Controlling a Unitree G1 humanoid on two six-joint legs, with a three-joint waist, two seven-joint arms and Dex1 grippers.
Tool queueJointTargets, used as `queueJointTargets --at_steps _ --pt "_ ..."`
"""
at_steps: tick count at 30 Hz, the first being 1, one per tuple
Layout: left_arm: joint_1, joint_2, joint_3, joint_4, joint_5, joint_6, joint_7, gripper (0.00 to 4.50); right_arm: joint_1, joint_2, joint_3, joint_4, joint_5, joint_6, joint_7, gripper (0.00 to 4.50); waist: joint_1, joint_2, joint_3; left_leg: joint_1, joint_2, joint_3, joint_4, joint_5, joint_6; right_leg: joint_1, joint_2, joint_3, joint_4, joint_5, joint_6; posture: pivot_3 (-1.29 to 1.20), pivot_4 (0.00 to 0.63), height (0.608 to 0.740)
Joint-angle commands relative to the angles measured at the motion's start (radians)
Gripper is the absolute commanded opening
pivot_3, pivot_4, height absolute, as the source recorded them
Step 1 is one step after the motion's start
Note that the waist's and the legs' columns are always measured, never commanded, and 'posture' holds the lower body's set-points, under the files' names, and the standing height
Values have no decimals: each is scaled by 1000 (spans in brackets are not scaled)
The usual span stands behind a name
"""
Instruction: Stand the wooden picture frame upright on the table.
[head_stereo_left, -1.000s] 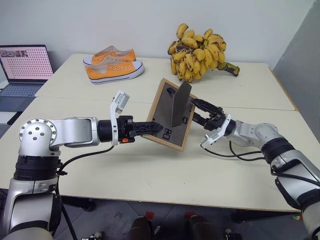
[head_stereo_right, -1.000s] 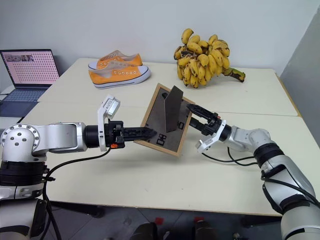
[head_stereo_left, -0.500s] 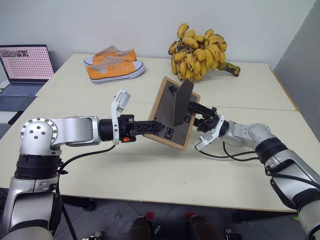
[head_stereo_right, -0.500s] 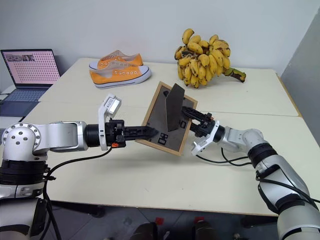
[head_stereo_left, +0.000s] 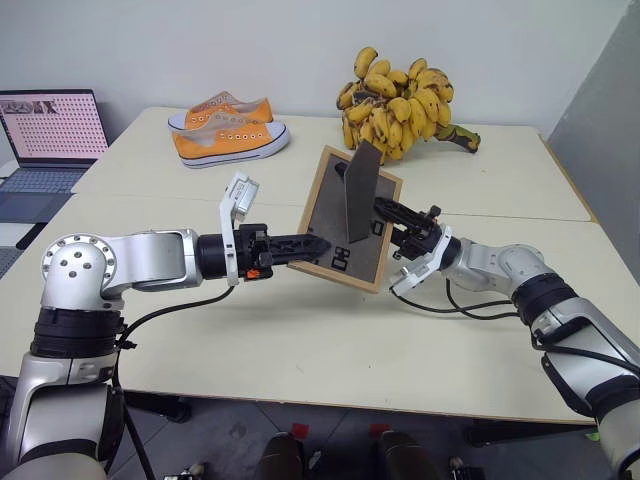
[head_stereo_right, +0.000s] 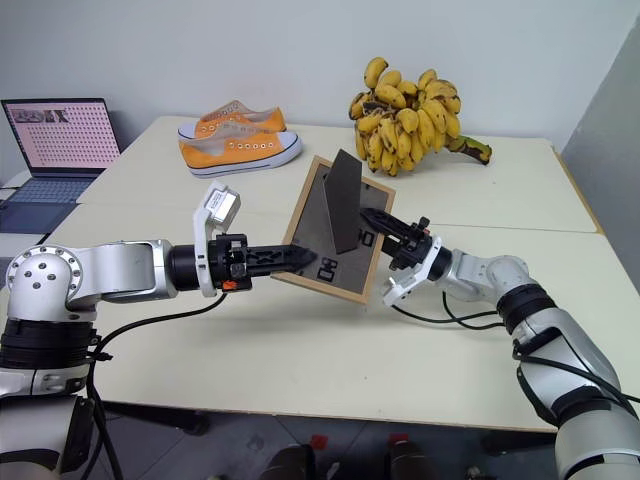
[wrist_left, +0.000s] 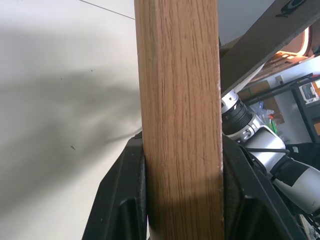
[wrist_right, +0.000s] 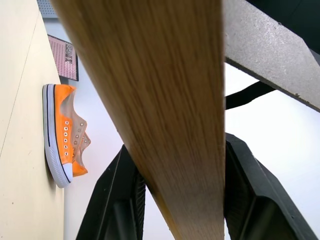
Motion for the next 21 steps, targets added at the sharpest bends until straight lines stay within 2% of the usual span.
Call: queueJointTargets --at_steps 1,2,9,13,16,19,21 --pt "-23 14 2 -32 8 -9 21 1976 -24 -6 -18 -23 39 -8 14 1544 0 0 0 0 0 0 0 0 0 0 0 0 0 0 0 0 150 740" --pt "-22 11 5 -31 8 -13 24 2013 -24 -6 -17 -23 38 -9 16 1544 0 0 0 0 0 0 0 0 0 0 0 0 0 0 0 0 150 740" --pt "-27 20 10 -43 8 -37 39 3268 -27 -6 -15 -14 44 -14 31 1544 0 0 0 0 0 0 0 0 0 0 0 0 0 0 0 0 150 740" --pt "-12 48 34 -100 74 -50 -3 3268 -34 -4 -13 0 49 -30 41 1544 0 0 0 0 0 0 0 0 0 0 0 0 0 0 0 0 150 740" --pt "33 100 102 -261 332 -137 -142 3268 -41 -1 -11 16 59 -52 60 1544 -1 0 0 0 0 0 0 0 0 0 0 0 0 0 0 0 150 740" --pt "226 177 180 -527 734 -398 -300 3268 -45 21 -41 97 169 -116 182 1544 -8 0 0 0 0 1 -1 1 -1 0 0 0 -1 0 0 0 150 740" --pt "365 159 267 -616 827 -467 -297 3268 -44 39 -67 156 282 -157 306 1544 -15 0 0 2 0 3 -3 1 -1 1 -1 2 -2 0 0 0 150 740"
